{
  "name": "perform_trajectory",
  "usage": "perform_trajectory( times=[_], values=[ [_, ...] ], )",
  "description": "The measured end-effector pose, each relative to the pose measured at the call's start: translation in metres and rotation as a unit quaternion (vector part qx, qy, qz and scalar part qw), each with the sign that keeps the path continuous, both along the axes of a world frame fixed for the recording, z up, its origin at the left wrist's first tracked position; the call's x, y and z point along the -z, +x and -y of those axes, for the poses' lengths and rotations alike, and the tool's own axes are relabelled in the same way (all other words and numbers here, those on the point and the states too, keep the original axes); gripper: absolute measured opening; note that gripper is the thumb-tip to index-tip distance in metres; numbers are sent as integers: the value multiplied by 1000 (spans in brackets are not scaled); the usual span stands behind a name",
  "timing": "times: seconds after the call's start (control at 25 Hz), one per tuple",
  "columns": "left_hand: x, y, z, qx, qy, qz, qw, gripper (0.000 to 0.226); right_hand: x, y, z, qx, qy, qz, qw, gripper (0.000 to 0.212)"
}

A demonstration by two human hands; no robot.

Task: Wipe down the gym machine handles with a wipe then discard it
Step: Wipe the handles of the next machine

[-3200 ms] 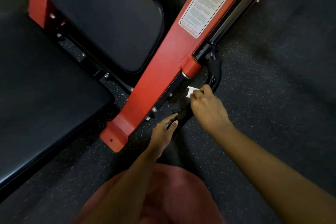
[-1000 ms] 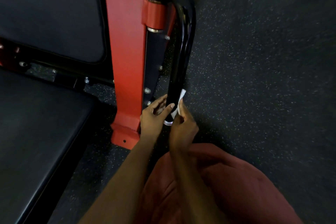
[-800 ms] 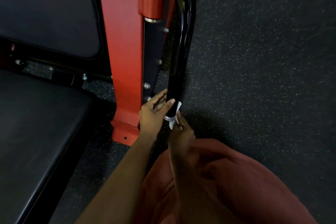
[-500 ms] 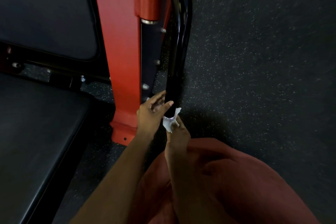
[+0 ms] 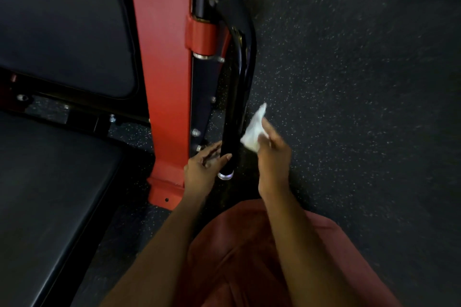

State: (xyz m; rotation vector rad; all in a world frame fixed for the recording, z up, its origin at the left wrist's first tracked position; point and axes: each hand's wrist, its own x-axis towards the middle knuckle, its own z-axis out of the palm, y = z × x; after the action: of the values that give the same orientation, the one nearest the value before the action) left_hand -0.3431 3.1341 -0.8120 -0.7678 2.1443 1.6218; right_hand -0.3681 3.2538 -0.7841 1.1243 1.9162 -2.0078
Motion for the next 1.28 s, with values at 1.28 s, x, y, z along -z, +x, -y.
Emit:
perform_trajectory(
  times=[1.28],
  values=[
    [2,10,-14,-58,-15,-25,998,39,58,44,22,-217,29,20,976,39]
  ],
)
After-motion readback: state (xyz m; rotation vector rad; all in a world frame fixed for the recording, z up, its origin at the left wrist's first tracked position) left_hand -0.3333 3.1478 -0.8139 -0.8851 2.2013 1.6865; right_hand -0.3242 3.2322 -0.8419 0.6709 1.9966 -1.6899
